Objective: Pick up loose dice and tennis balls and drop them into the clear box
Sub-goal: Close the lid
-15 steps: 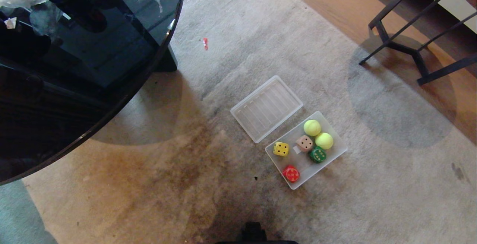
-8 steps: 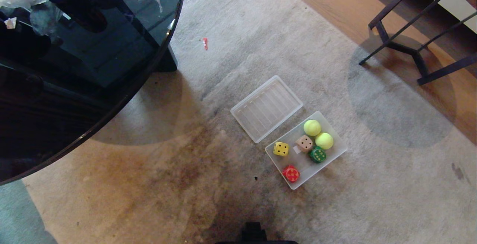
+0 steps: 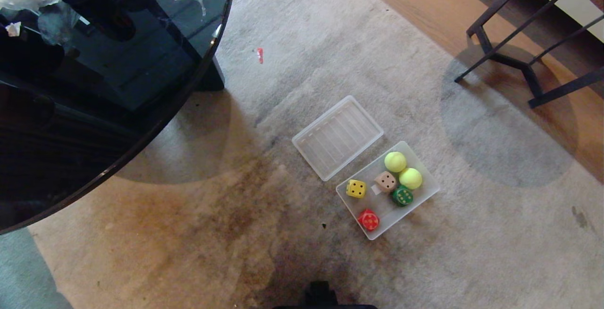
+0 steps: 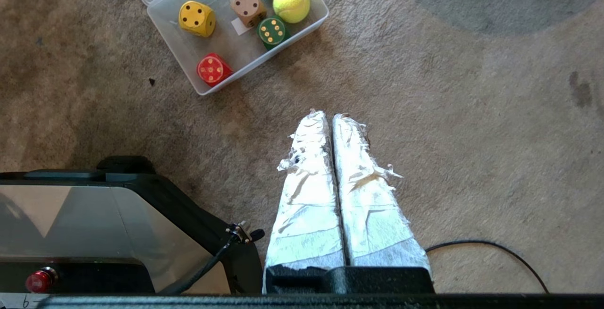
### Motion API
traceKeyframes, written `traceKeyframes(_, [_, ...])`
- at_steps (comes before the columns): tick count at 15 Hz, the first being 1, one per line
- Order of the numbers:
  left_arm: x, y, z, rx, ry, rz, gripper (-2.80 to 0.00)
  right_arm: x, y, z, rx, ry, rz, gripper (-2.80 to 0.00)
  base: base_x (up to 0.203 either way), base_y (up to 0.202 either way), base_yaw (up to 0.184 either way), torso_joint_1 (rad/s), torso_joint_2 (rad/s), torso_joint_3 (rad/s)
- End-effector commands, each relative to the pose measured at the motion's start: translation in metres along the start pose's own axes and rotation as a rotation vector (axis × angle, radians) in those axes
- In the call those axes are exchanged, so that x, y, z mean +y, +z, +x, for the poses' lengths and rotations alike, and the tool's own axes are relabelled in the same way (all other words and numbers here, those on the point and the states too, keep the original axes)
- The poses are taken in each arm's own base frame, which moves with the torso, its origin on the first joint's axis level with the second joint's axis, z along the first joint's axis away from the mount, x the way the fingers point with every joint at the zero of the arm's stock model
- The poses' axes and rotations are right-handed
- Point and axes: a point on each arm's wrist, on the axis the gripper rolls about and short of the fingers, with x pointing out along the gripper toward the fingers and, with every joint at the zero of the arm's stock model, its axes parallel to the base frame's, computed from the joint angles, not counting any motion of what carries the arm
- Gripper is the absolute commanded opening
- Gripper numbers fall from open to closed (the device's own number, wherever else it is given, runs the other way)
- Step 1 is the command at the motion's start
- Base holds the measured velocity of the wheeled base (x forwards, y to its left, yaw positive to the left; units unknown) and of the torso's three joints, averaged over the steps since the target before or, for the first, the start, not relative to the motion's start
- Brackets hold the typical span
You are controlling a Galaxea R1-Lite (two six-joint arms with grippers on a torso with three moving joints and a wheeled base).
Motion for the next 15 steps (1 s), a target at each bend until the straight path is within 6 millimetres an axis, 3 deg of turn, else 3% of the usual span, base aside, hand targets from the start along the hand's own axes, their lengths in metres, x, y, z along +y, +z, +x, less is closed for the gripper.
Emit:
traceKeyframes(1, [0.0000,0.0000,0.0000,0.000,0.000,-0.001,-2.80,0.0000,0.0003,0.0002,0.005,0.001,-0.001,-2.80,0.000,0.000,0.000,0.000,0.00,0.000])
traceKeyframes(4, [0.0000,0.0000,0.0000,0.000,0.000,0.001,-2.80,0.0000,0.0006,0.0001,0.005,0.001,-0.001,-2.80,0.002,-0.002,0.028,0.001,0.00,0.001])
traceKeyframes(11, [0.0000,0.0000,0.0000,0.000,0.000,-0.001,-2.80,0.0000,0.0004,0.0004,0.002,0.001,0.001,-2.80,0.002,-0.007,0.139,0.002,0.00,0.002])
traceKeyframes(15, [0.0000,0.0000,0.0000,0.000,0.000,-0.001,-2.80,0.0000,0.0002,0.0004,0.003,0.001,0.002,-2.80,0.000,0.000,0.000,0.000,0.00,0.000])
